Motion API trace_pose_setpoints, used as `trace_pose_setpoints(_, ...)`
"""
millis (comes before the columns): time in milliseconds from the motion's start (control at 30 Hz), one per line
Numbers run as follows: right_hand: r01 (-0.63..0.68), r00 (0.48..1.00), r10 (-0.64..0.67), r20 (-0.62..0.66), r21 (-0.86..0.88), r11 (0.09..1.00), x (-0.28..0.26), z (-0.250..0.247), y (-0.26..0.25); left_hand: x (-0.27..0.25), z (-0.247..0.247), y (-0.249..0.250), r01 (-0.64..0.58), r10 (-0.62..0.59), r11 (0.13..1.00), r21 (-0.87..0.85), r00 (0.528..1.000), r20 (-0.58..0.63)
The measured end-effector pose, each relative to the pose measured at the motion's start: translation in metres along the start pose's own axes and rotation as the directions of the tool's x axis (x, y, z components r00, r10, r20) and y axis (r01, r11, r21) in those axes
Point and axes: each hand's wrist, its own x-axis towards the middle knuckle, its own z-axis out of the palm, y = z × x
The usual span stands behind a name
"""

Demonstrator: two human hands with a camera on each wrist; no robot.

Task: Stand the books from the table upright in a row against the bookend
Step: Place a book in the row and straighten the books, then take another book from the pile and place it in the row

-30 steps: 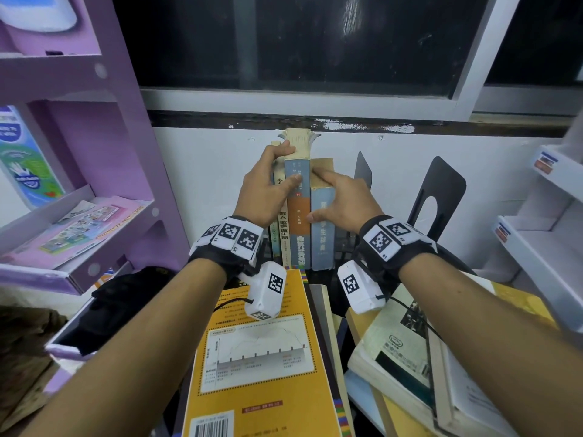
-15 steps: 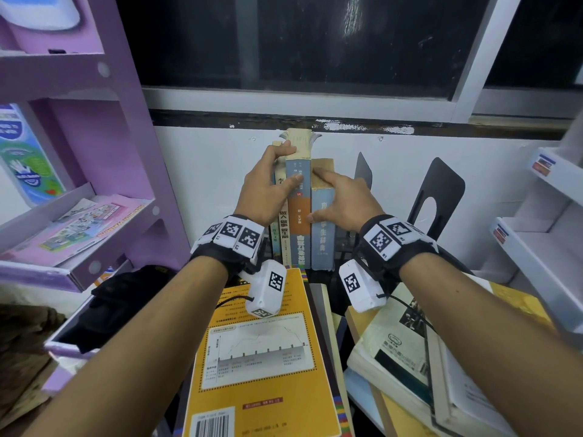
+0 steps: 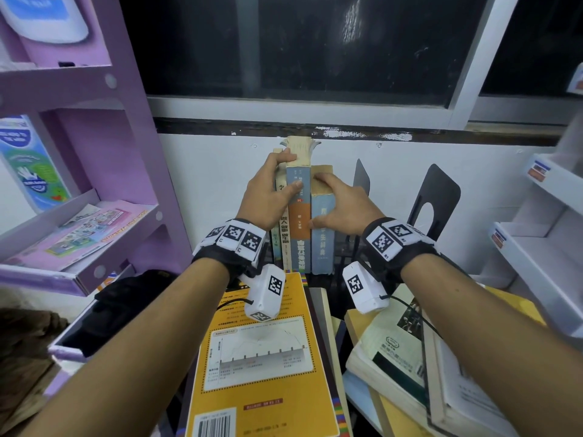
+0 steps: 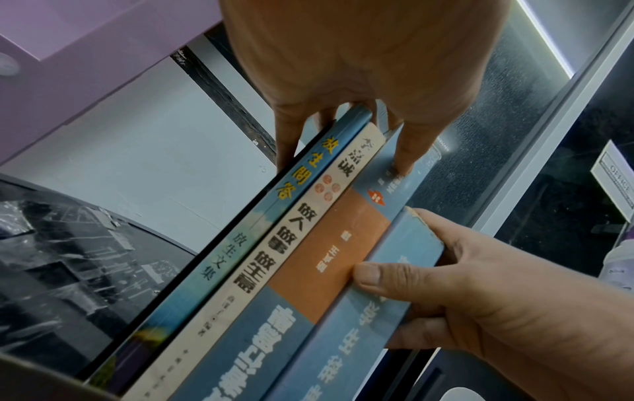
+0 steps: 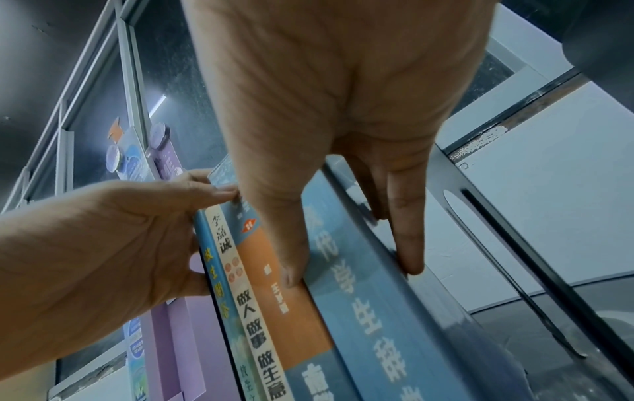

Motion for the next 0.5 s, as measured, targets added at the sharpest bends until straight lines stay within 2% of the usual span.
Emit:
trace_pose_setpoints(167,-0.034,0.994,0.034,0.1,0.0,0.999,-0.005,-0.015,0.0,-0.002,-0.003,0.005,-0.014,0.012,0.999,0.037,0.998,0.055)
trace_pose_setpoints(333,-0.07,0.989,0.08,0.121,-0.083,0.994,-0.02,-0.038,0.0,-0.01,-0.003,0.013,-0.001,0.002,0.999,0.054,1.0,-0.023)
trace_pose_setpoints(500,-0.086,0.989,0.094,0.112,-0.078,0.993,-0.045,-0.054,0.0,-0.026,-0.001,0.028,0.063,-0.058,0.996,0.066,0.996,-0.068)
